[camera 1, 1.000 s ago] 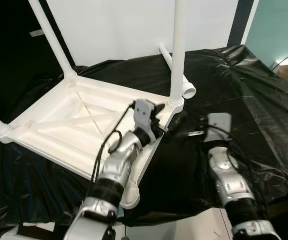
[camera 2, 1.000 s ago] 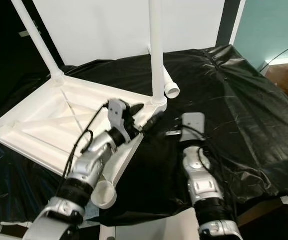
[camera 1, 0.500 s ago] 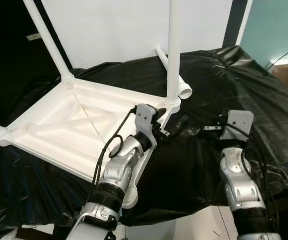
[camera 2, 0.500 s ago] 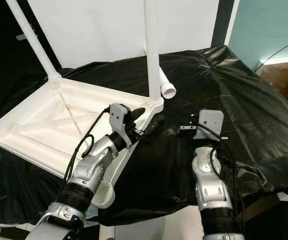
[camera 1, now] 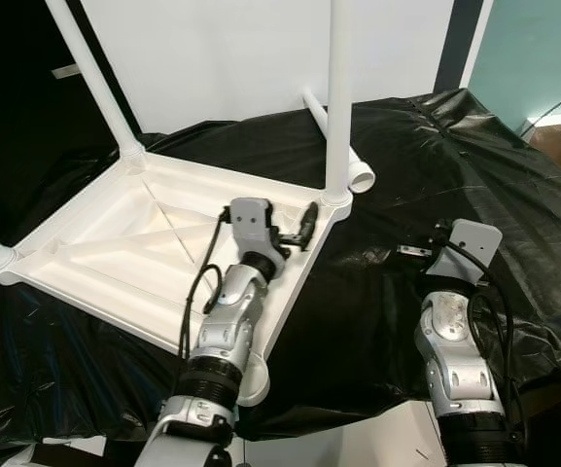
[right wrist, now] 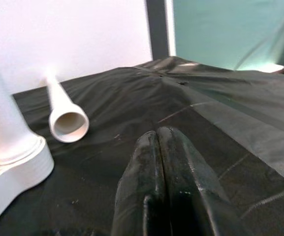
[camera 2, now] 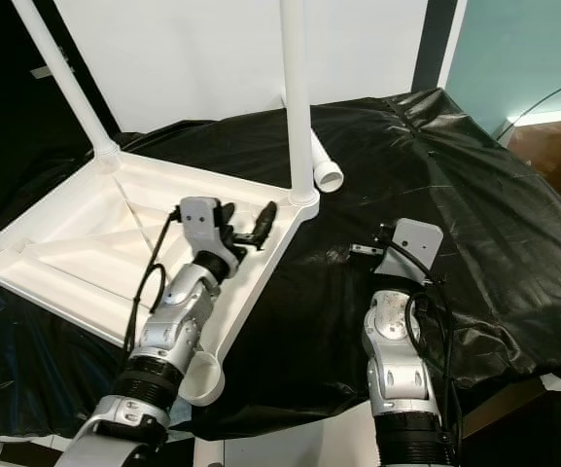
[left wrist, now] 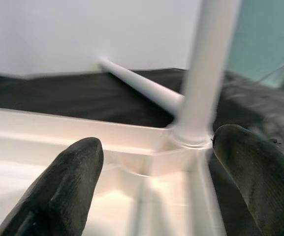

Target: Building children table

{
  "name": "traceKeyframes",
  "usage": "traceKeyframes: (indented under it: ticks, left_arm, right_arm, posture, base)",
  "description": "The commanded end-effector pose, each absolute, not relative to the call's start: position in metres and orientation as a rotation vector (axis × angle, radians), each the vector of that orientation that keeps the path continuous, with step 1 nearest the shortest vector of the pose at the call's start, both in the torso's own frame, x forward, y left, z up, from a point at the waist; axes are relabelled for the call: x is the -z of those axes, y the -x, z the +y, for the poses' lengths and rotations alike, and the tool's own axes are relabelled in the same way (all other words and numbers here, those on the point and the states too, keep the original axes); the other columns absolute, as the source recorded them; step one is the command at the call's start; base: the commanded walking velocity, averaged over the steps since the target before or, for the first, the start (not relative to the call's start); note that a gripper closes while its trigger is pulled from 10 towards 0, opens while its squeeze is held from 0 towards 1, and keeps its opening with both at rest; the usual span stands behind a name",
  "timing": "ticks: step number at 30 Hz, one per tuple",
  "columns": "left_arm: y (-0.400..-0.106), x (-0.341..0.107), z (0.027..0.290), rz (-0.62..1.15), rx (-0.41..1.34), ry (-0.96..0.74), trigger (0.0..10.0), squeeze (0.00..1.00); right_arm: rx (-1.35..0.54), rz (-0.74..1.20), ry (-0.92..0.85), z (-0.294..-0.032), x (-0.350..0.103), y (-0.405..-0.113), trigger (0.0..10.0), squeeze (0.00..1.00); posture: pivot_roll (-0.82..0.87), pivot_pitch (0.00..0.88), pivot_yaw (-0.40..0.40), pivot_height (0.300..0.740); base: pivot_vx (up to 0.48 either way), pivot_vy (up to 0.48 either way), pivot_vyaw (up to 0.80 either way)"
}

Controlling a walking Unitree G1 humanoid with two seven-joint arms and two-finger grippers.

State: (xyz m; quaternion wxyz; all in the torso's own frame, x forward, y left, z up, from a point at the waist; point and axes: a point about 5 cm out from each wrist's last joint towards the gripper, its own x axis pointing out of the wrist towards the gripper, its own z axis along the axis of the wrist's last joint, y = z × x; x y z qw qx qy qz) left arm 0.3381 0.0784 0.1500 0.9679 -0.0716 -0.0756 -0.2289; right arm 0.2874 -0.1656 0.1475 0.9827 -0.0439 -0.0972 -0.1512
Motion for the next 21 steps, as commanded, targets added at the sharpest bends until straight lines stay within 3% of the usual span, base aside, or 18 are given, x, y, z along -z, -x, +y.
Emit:
traceKeyframes:
  ticks: [1,7,11,21]
  left_arm:
    - [-0.337,-0.146,0.083,-0.148,0.417,0.121,10.0,0.00]
    - [-0.333,-0.145,0.104,-0.165,0.350,0.111,10.0,0.00]
    - [-0.317,-0.136,0.134,-0.158,0.263,0.104,10.0,0.00]
    - [-0.310,-0.135,0.138,-0.182,0.235,0.068,10.0,0.00]
  right_arm:
    - [0.279,-0.203,0.073,-0.161,-0.148,-0.286,10.0,0.00]
    - [0.246,-0.214,0.102,-0.161,-0.150,-0.279,10.0,0.00]
    - [0.187,-0.196,0.155,-0.163,-0.145,-0.259,10.0,0.00]
    - [0.148,-0.192,0.135,-0.159,-0.144,-0.254,10.0,0.00]
  posture:
    - [-0.15,0.000,0.096,0.740]
    - [-0.14,0.002,0.093,0.740]
    - [-0.12,0.012,0.073,0.740]
    - [-0.08,0.011,0.068,0.740]
  base:
    - [0.000,0.000,0.00]
    - [0.000,0.000,0.00]
    - [0.000,0.000,0.00]
    - [0.000,0.000,0.00]
